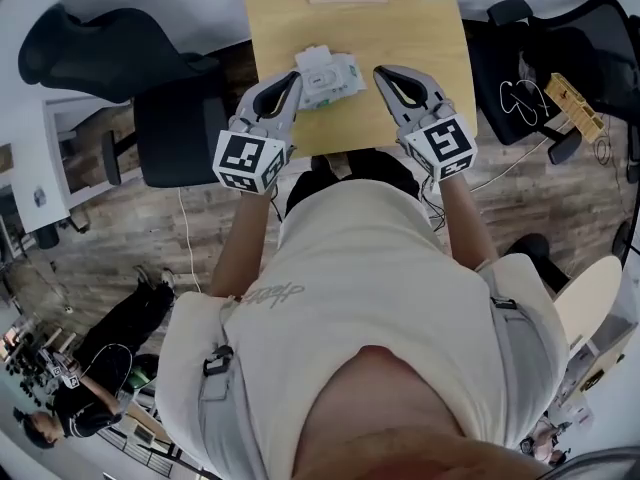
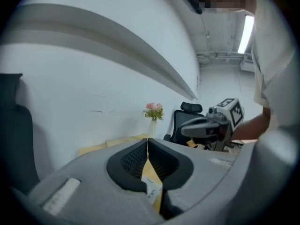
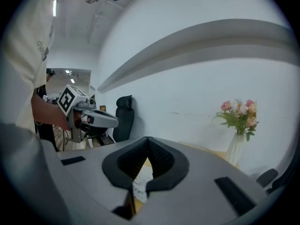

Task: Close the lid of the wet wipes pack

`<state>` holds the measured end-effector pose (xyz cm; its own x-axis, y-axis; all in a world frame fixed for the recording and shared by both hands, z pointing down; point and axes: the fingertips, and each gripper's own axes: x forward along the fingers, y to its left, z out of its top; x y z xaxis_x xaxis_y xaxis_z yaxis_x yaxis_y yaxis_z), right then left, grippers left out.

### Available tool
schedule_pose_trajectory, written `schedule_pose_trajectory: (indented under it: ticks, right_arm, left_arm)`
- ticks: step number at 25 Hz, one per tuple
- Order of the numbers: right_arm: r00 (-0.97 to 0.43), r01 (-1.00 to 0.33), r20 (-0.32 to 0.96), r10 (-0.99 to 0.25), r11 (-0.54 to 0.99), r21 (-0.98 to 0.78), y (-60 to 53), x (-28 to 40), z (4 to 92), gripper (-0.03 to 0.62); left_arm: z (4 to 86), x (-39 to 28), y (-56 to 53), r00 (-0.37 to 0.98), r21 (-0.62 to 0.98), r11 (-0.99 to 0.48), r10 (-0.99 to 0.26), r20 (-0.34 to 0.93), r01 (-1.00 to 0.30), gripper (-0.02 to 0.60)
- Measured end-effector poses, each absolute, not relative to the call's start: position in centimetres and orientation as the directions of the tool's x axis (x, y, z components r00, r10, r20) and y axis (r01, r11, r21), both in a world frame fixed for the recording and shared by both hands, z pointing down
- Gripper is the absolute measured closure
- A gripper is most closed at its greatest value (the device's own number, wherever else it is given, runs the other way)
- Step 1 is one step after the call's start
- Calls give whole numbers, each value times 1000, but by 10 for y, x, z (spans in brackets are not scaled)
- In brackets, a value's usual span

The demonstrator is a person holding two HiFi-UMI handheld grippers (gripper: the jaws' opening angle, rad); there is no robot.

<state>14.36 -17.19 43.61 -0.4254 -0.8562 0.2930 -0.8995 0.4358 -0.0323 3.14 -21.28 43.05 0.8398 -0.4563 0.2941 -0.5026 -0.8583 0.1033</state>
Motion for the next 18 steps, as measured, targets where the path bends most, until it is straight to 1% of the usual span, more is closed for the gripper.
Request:
schedule_pose_trajectory:
  ticks: [3,5,9,12,18]
  right_arm:
    - [-482,-872,287,-828,484,-69,-183,153,446,592]
    - [-508,-860,274,-817,498,-110,-194,160,451,592]
    - [-526,-849,261,-809,513,-121,-219,173,459,592]
    - [-510,-858,270,-817,507,-87,-236,177,469,592]
    - [-517,-853,303,-801,511,-107,-251,158,485,591]
  left_arm:
    - [434,47,-225,823,195,-811,-493,280,-552,565]
    - [435,49,-235,798,222,-773,-533,281,-594,565]
    - [445,54,-239,752,134,-763,-564,340,-633,565]
    - [455,53,-239,738,123,-757,-567,365,-642,565]
    - [467,42,-244,729,105,-754,-575,371,-648,565]
